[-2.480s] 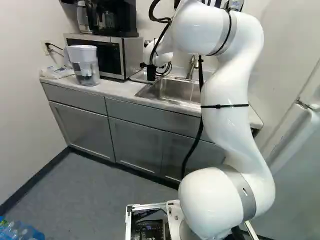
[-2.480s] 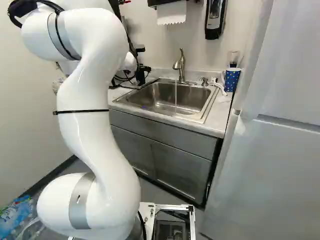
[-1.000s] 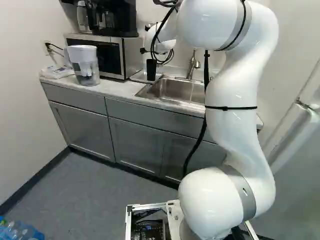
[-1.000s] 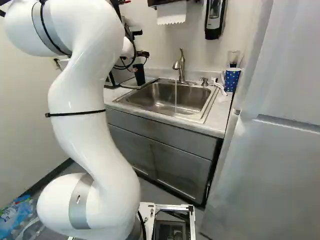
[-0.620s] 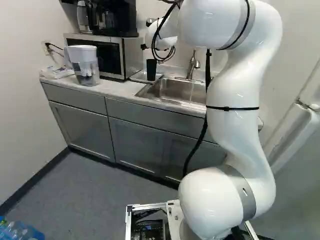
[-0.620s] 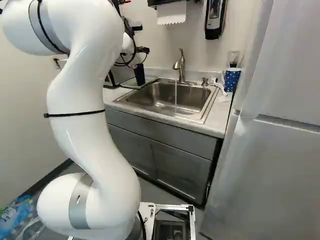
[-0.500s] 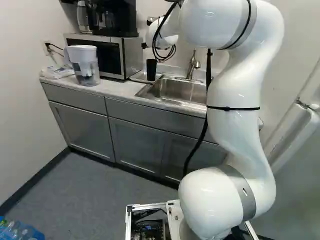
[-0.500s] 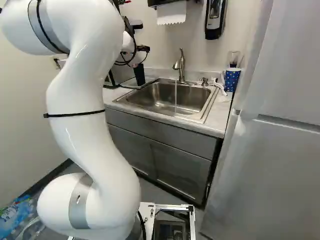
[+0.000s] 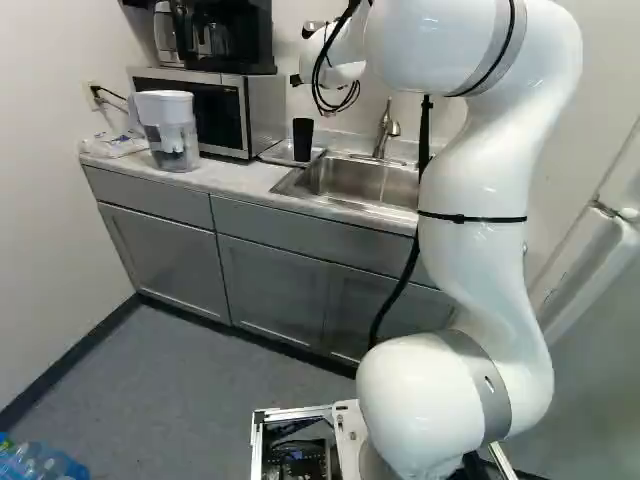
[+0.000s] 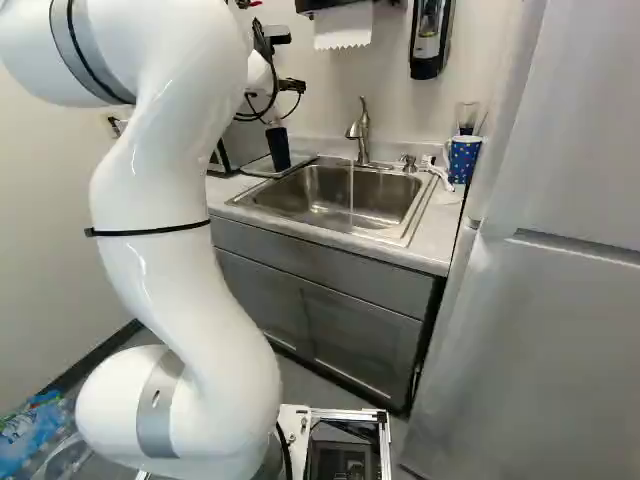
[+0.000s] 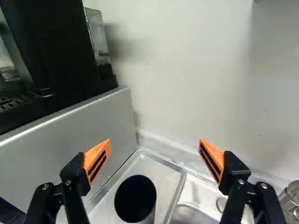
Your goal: Rinse the cup and place it in the tray
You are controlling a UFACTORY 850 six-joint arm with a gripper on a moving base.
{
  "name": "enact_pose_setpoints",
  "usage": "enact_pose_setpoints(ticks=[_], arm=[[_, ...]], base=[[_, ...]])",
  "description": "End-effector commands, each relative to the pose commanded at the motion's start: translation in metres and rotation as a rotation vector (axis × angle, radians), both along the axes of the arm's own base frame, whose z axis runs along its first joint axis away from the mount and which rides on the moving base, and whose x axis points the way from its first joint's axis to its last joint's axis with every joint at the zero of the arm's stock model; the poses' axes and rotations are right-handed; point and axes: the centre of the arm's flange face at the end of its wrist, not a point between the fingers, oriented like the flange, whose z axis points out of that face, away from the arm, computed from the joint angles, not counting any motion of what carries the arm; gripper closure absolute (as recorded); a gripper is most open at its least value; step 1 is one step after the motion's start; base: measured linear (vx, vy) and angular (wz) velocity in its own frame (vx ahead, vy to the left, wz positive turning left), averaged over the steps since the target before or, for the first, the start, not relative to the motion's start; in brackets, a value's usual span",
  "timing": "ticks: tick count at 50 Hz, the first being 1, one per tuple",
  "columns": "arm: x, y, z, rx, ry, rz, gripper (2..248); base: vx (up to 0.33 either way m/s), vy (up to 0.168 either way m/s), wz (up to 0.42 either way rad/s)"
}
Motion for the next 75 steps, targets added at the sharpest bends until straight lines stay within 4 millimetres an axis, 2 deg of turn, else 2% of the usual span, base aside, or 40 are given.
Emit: enact_pose_setpoints(ticks=[35, 53, 75], arm=[[0.0, -0.049, 0.0, 0.0, 0.002, -0.071, 3], [-0.002, -0.078, 0.016, 0.001, -0.026, -0.113, 3], [-0.003, -0.113, 0.016, 0.0, -0.027, -0.164, 3]], base=[[0.0, 0.0, 0.0], [0.0, 0.0, 0.0], [0.0, 0.0, 0.0]])
